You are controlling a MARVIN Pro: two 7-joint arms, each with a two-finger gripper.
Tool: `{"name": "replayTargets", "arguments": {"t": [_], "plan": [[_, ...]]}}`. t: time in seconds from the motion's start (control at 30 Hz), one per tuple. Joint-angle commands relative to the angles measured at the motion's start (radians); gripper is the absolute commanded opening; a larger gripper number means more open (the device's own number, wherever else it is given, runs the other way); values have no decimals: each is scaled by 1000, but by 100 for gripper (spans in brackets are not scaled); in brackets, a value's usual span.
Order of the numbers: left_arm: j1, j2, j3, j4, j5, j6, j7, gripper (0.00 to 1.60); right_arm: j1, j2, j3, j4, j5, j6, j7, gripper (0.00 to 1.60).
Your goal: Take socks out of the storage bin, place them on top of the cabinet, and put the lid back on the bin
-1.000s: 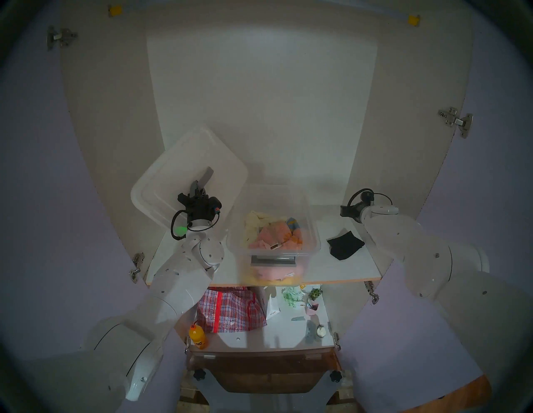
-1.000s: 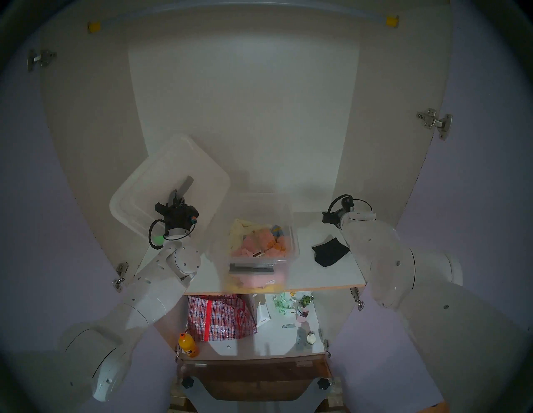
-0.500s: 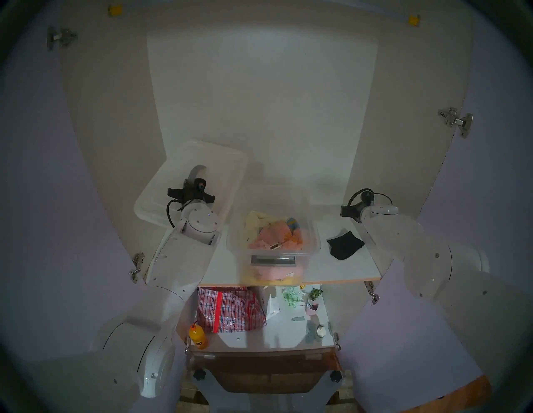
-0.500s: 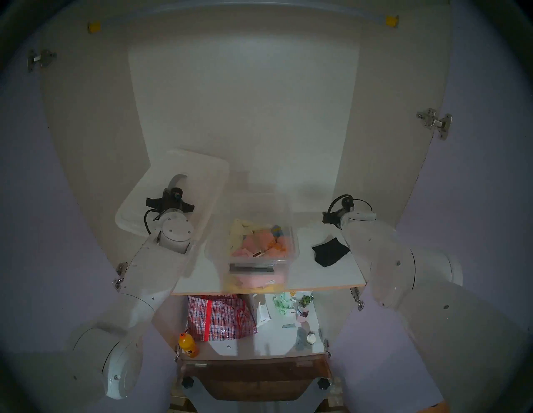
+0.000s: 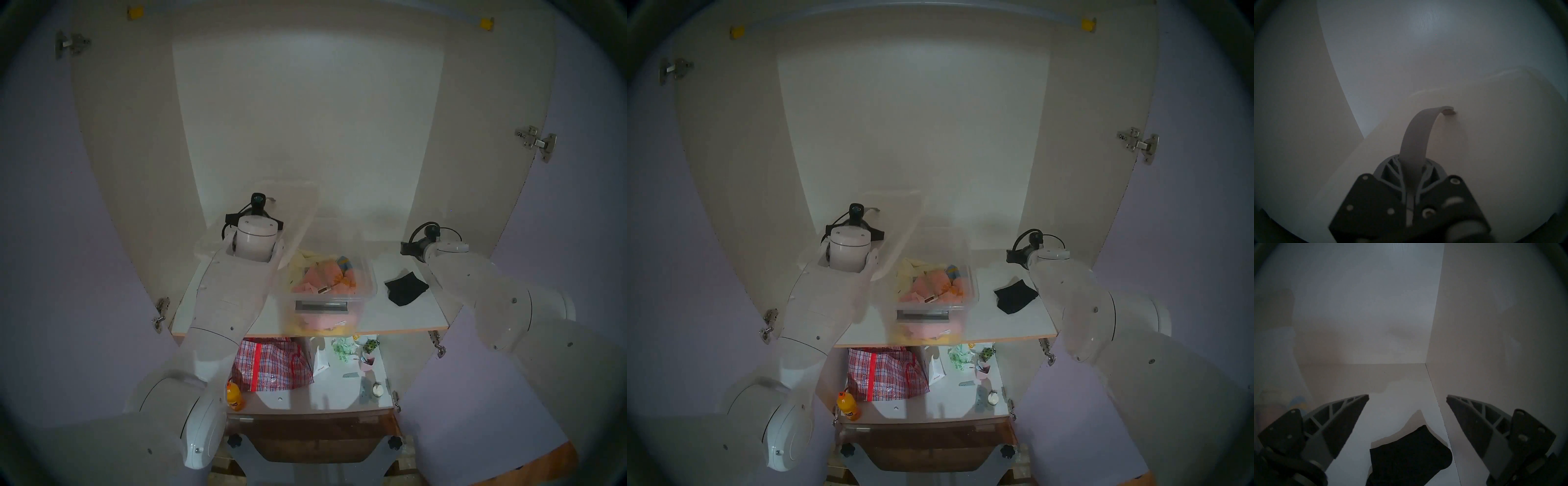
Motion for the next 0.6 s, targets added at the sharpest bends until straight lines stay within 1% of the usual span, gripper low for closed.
{"name": "replayTargets", "arguments": {"t": [0.0,0.03,0.07,0.17,0.2,0.23,0.3,0.37,0.4,0.47,0.57], "plan": [[28,-78,23,-138,-3,78,36,0,33,2,-1,-21,-1,-16,1,160],[44,-103,14,-165,-13,101,43,0,33,2,-2,-21,-1,-16,1,160],[51,-111,37,-179,-1,123,48,0,33,2,-1,-21,-1,-16,1,160],[106,-167,54,-264,1,202,73,0,33,3,-2,-21,-1,-17,1,160],[119,-175,72,-282,16,222,87,0,33,3,-2,-20,-1,-18,1,160],[131,-170,111,-290,43,238,95,0,33,3,-2,-20,-1,-18,1,160],[150,-177,142,-301,44,268,124,0,34,3,-2,-20,-1,-19,1,160],[162,-175,178,-285,73,274,153,0,34,3,-2,-20,-1,-19,1,160],[161,-177,180,-270,61,265,169,0,34,3,-2,-20,-2,-19,1,160],[157,-180,191,-232,68,247,201,0,34,3,-2,-20,-2,-19,1,160],[141,-194,198,-168,51,216,254,0,34,3,-2,-20,-1,-19,1,160]]}}
